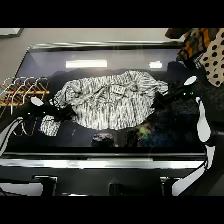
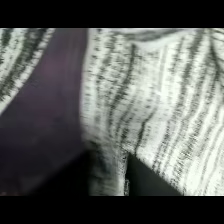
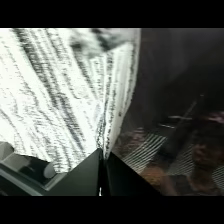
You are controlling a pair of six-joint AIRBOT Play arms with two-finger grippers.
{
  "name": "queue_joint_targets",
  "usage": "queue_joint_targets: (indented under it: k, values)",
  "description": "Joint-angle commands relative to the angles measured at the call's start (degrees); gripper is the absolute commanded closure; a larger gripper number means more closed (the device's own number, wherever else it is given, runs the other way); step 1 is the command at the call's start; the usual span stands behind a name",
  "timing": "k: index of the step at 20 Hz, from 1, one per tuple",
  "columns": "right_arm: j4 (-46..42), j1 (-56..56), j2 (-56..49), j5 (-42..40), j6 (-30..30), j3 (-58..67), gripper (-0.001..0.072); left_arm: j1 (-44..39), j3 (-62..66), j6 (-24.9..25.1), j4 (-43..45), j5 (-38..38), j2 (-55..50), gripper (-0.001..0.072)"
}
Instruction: Fold the clothes and pants, and hang the long-sleeved shirts on hangers.
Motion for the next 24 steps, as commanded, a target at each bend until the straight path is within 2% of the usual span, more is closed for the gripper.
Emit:
queue_joint_targets:
  k: [1, 4, 9, 12, 15, 19, 21, 24]
  values:
    - [8.5, 1.8, 2.6, -2.6, -0.2, 0.0, 0.0680, -0.2, 2.0, 3.5, -5.3, -0.9, -0.2, 0.0688]
    - [11.5, 2.7, 8.5, -12.6, 0.0, 5.3, 0.0681, -0.2, 13.0, 4.3, -5.7, -4.5, 2.3, 0.0690]
    - [6.4, 2.3, 16.7, -22.6, 4.7, 29.4, 0.0681, -0.1, 45.1, 4.2, -3.6, -5.9, 7.9, 0.0692]
    - [2.1, 2.3, 29.0, -32.3, 4.6, 29.7, 0.0681, -0.1, 60.6, 3.8, -2.9, -5.9, 12.5, 0.0690]
    - [-4.9, 2.3, 41.6, -34.3, 4.6, 29.7, 0.0681, -0.1, 60.5, 0.7, 0.2, -2.7, 22.8, 0.0690]
    - [-10.7, 2.3, 55.6, -32.6, 4.6, 29.7, 0.0681, -0.1, 54.8, -6.1, 11.3, -2.5, 38.1, 0.0690]
    - [-13.2, 2.3, 60.5, -32.7, 5.1, 29.7, 0.0681, -0.1, 54.0, -6.5, 15.0, -2.5, 42.8, 0.0689]
    - [-16.7, 2.3, 63.1, -33.9, 9.7, 29.7, 0.0680, -0.1, 54.0, -6.5, 16.5, -2.5, 46.4, 0.0689]
